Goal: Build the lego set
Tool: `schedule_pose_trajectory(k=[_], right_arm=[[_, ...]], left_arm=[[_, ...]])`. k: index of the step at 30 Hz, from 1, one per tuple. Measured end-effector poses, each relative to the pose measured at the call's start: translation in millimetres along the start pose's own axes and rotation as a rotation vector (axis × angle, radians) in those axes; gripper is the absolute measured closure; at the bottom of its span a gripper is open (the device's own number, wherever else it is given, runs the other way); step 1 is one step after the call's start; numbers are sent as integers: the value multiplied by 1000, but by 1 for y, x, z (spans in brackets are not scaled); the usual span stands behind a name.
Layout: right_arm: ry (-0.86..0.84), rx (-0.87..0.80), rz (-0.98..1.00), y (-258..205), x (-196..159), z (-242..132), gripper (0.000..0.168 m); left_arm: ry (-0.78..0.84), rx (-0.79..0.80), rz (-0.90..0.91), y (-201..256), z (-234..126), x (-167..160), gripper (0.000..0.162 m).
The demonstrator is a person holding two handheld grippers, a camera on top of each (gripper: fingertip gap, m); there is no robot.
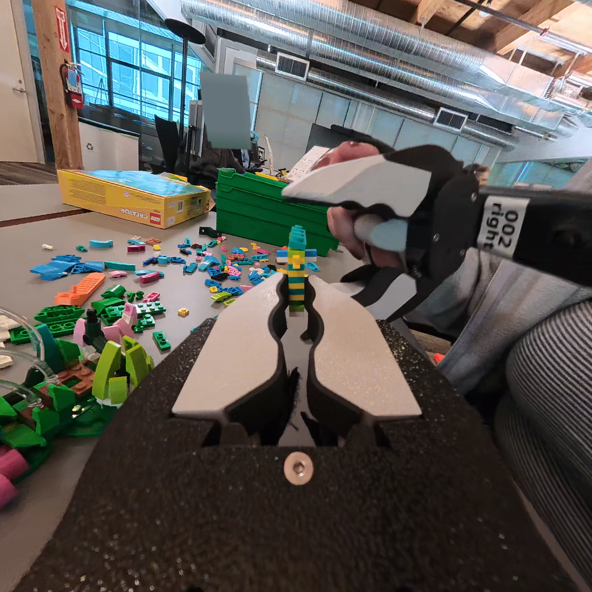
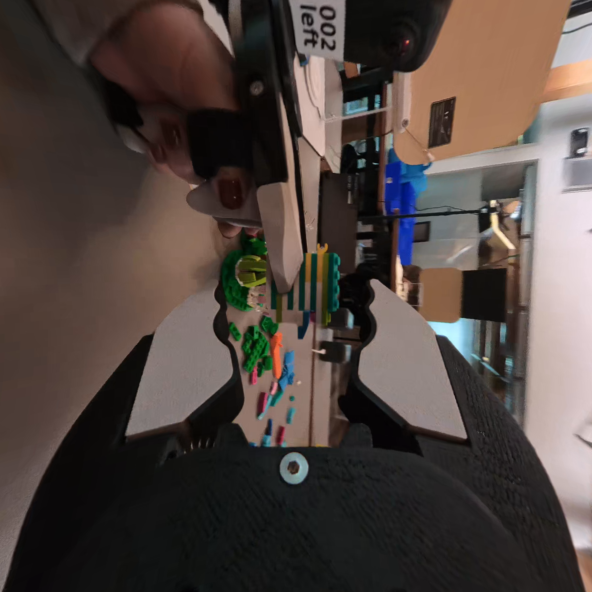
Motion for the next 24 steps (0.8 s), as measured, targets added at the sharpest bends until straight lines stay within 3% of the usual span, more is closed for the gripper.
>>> schedule_pose_trajectory(k=[2, 8, 20, 24], right_arm=[[-19, -16, -37, -3, -1, 7, 89], [-31, -52, -91, 0, -2, 13, 121], [-64, 27, -140, -3, -3, 13, 123], [-7, -4, -26, -4, -4, 11, 123]], left_arm=[[-7, -9, -4, 1, 1, -1, 154], [-24, -23, 8, 4, 2, -3, 154], [-88, -6, 58, 6, 4, -7, 154], [-87, -3, 36, 5, 4, -7, 154]])
Point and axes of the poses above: each gripper's, where its closed fingertips meet, z out along the fingers, x out of its top, y = z × x across the jaws, the point moved 6 cm from there along -z, back along the fingers, and after that the axes turned 13 degrees about y, right-handed, at the moved point
